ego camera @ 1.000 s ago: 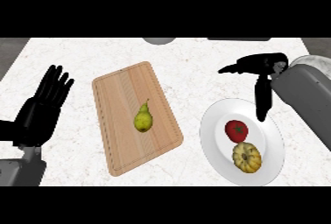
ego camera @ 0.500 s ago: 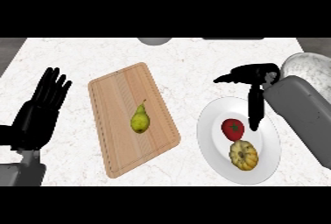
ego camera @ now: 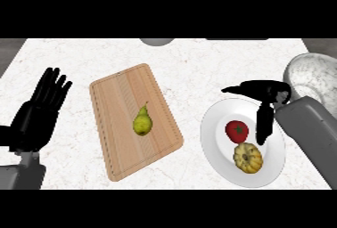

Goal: Pick the tomato from the plate and place it in the bowl

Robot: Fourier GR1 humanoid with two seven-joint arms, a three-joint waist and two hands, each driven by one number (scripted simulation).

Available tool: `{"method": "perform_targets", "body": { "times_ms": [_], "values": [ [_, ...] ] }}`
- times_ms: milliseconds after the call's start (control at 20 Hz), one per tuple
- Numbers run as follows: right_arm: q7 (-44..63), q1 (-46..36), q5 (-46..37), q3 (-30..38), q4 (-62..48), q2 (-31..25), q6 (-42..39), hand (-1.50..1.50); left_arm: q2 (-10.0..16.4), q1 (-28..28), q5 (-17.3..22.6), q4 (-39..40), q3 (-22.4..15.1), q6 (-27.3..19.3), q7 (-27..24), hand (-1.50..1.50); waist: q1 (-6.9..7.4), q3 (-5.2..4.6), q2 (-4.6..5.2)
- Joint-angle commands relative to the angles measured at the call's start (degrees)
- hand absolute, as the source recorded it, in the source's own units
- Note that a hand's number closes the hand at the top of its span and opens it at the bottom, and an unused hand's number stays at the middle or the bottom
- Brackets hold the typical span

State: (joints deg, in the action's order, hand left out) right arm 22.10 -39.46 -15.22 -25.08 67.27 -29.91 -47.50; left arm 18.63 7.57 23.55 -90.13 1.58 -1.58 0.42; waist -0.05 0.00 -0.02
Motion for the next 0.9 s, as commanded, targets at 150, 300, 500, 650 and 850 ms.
{"method": "perform_targets", "body": {
  "times_ms": [150,300,500,650,850],
  "values": [
    [-10.0,9.7,-9.3,0.0,4.9,-1.4,5.9,-1.5,0.6,-0.3,0.7,2.7,3.3,4.3,-1.2,0.0,-0.01,0.0,0.04],
    [-11.0,7.7,-12.8,2.0,0.9,2.6,6.0,-1.5,-2.1,-1.5,-0.8,-0.7,2.4,2.7,-0.1,0.0,0.32,0.0,0.04],
    [-11.1,6.8,-15.9,1.8,-2.4,4.9,4.4,-1.5,-4.0,-3.9,-3.8,0.5,1.5,2.4,-2.8,0.0,0.41,0.0,0.07],
    [-13.4,6.5,-20.3,2.3,-5.8,8.2,7.4,-1.5,-2.9,-0.3,-2.0,-0.1,3.3,3.8,1.0,0.0,0.41,0.01,0.07],
    [-15.7,3.2,-21.7,4.1,-9.5,7.3,3.0,-1.5,-4.8,1.6,-3.6,-3.5,2.0,0.4,4.5,0.0,0.47,0.01,0.05]
  ]
}}
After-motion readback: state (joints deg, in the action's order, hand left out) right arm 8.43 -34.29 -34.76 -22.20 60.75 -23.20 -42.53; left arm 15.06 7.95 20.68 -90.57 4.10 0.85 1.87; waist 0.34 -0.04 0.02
